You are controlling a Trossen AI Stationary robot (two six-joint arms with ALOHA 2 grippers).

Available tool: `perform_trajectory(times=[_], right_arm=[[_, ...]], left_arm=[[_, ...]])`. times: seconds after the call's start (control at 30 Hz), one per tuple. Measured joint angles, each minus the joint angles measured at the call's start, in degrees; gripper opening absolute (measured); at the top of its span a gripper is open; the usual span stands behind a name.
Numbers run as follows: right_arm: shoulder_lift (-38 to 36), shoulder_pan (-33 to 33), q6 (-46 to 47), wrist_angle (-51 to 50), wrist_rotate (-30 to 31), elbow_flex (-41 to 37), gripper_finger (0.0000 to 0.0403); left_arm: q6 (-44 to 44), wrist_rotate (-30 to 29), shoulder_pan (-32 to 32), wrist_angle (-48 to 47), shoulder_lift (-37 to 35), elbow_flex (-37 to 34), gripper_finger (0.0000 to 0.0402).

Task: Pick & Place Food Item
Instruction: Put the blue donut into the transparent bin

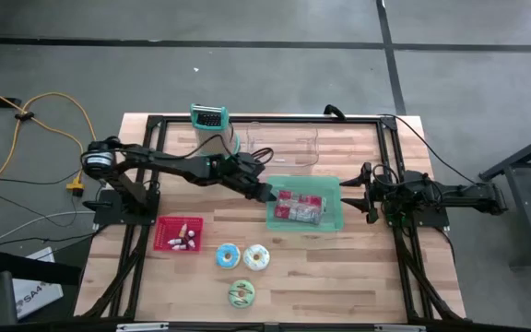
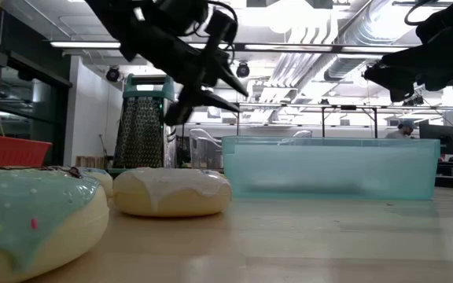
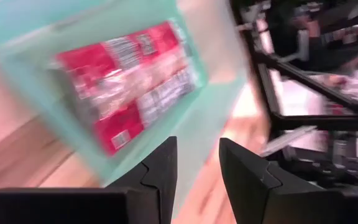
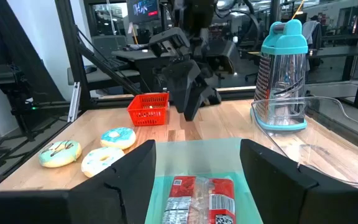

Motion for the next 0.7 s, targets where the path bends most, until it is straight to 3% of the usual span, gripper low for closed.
perform_trajectory(times=[0.4,0.7], right_arm=[[0.0,0.0,0.0,0.0,0.0,0.0,0.0223],[0.0,0.0,0.0,0.0,0.0,0.0,0.0223]], left_arm=[[1.5,-8.1,-4.2,-28.3,-11.3,0.0,0.0115],[4.9,-10.2,-7.4,-34.6,-13.2,0.0,0.0115]])
